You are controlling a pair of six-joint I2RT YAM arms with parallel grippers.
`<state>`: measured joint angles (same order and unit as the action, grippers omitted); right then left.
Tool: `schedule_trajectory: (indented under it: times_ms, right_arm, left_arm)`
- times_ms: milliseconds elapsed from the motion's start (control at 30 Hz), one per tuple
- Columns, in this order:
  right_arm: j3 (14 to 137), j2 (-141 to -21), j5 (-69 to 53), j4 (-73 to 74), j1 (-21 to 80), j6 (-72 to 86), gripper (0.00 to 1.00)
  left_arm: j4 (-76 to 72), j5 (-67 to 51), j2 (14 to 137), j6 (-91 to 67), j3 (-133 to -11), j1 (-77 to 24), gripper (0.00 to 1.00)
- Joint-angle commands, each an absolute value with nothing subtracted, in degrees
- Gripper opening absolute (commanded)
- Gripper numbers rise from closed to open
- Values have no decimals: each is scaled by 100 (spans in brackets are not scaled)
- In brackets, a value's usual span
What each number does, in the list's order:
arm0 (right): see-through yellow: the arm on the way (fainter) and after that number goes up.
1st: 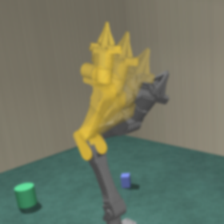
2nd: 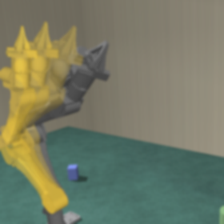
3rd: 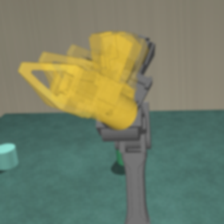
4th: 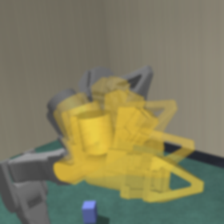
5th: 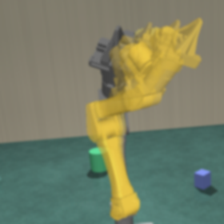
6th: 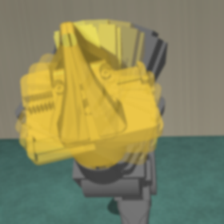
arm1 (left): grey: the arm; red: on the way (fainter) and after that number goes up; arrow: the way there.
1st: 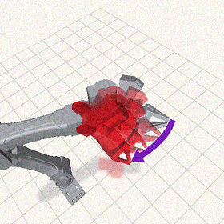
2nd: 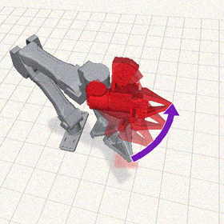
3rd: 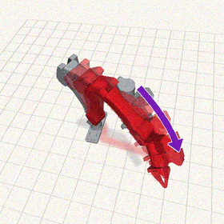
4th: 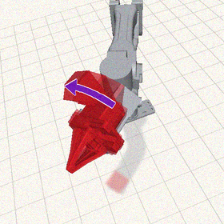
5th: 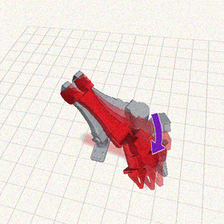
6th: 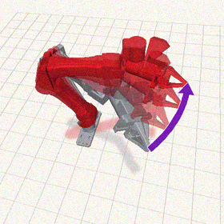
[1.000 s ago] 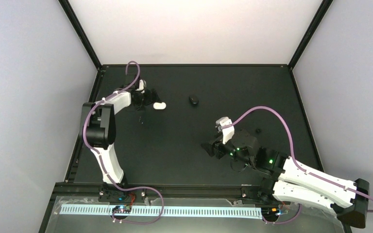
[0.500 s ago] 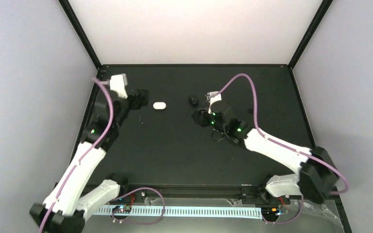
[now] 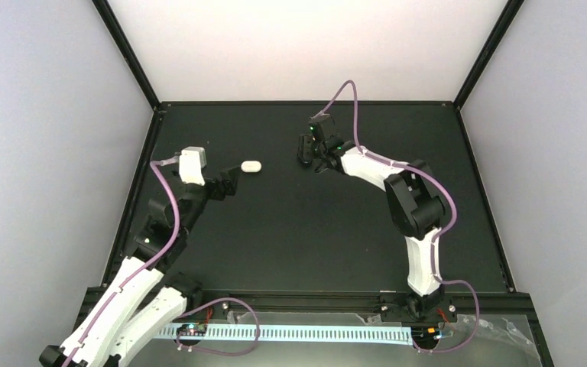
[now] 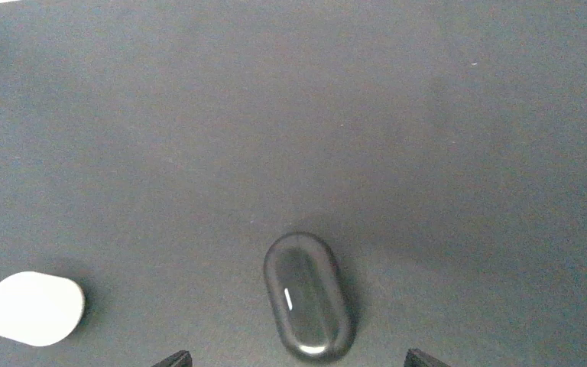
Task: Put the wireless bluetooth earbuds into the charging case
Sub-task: Pick up the charging case at the center of the board.
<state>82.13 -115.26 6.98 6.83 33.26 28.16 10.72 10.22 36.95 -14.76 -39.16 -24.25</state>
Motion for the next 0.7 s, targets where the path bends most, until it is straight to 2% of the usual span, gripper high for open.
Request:
schedule_trajectory:
  times_ms: [0, 667]
  right_arm:
    - [8918, -12149, 536, 1307, 3309, 2554, 72]
    - [10764, -13551, 765, 2733, 3307, 1799, 64]
  left_arm:
    - [532, 1108, 3601, -1331, -3993, -2587, 99]
    - [343, 854, 3678, -1388, -3900, -2821, 99]
